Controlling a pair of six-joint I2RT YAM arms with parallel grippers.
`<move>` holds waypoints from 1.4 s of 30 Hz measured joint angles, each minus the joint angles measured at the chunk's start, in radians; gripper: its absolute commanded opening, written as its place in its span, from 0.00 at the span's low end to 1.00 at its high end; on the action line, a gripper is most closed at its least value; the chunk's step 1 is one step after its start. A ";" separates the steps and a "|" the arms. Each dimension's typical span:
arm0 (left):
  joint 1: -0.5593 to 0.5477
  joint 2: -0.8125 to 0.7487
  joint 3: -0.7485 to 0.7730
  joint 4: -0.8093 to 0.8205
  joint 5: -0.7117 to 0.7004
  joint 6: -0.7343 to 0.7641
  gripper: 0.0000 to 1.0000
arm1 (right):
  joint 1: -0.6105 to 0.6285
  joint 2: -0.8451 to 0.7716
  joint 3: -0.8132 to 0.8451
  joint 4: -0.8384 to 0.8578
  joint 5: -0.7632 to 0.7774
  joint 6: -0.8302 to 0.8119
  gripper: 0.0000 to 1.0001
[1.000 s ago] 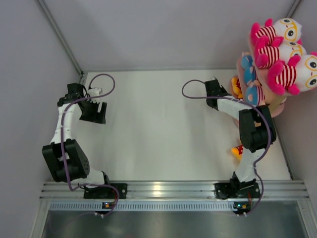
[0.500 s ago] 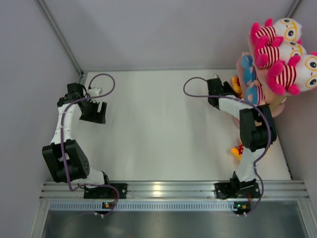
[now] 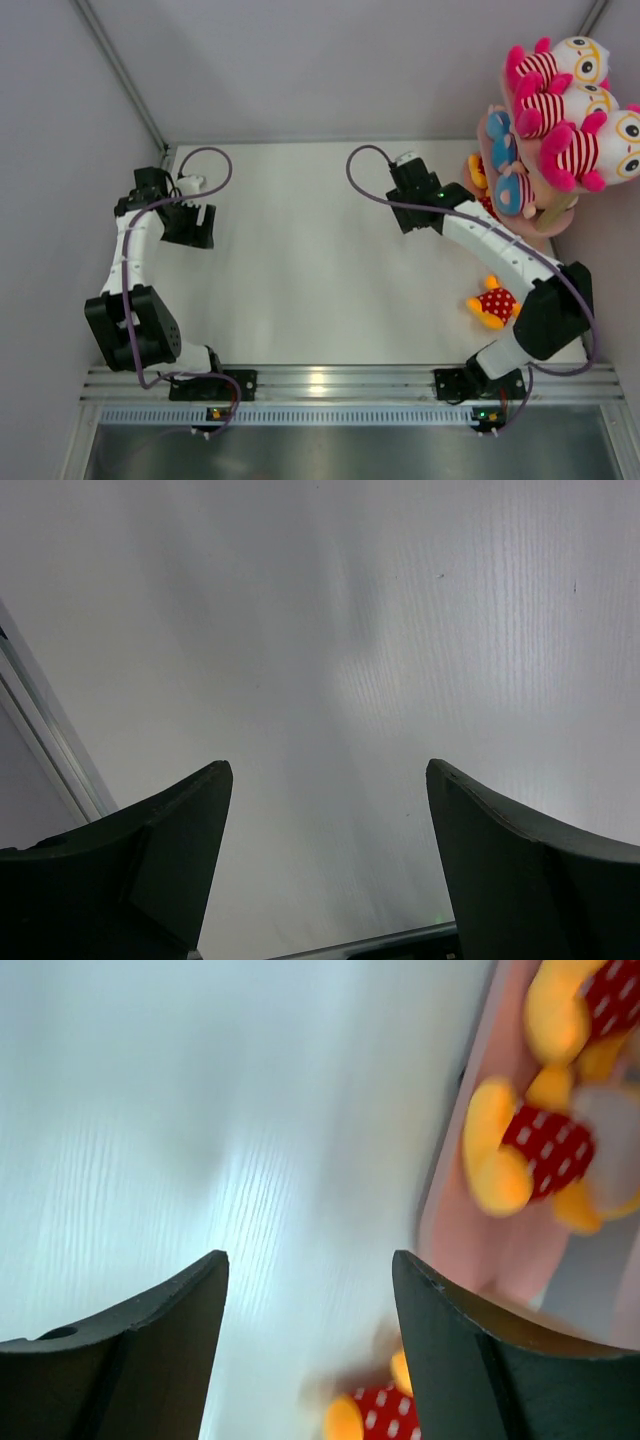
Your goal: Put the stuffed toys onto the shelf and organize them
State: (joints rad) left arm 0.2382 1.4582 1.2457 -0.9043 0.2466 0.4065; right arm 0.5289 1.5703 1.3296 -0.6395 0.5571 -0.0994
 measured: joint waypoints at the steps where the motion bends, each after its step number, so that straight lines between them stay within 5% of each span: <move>1: 0.000 -0.005 0.000 0.000 0.003 0.000 0.85 | 0.008 -0.030 0.000 -0.068 -0.045 0.063 0.68; 12: 0.000 -0.002 0.016 -0.003 0.066 0.007 0.84 | -0.187 -0.155 -0.264 -0.626 -0.213 0.429 0.67; 24: 0.000 0.007 0.033 -0.003 0.101 0.044 0.84 | -0.259 0.095 -0.263 -0.663 -0.182 0.511 0.63; 26: 0.000 0.007 0.033 -0.003 0.101 0.047 0.85 | -0.259 0.137 -0.264 -0.650 -0.165 0.513 0.60; 29: 0.000 0.007 0.034 -0.006 0.103 0.055 0.85 | -0.265 0.184 -0.287 -0.606 -0.145 0.517 0.42; 33: 0.000 0.007 0.037 -0.016 0.106 0.064 0.85 | -0.275 0.213 -0.312 -0.580 -0.114 0.515 0.00; 42: 0.000 0.007 0.039 -0.020 0.109 0.064 0.85 | -0.158 0.197 -0.185 -0.562 -0.227 0.532 0.00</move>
State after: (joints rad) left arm 0.2382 1.4651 1.2846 -0.9245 0.3553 0.4702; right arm 0.3706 1.7676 1.1446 -1.2015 0.3298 0.4324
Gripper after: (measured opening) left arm 0.845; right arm 0.027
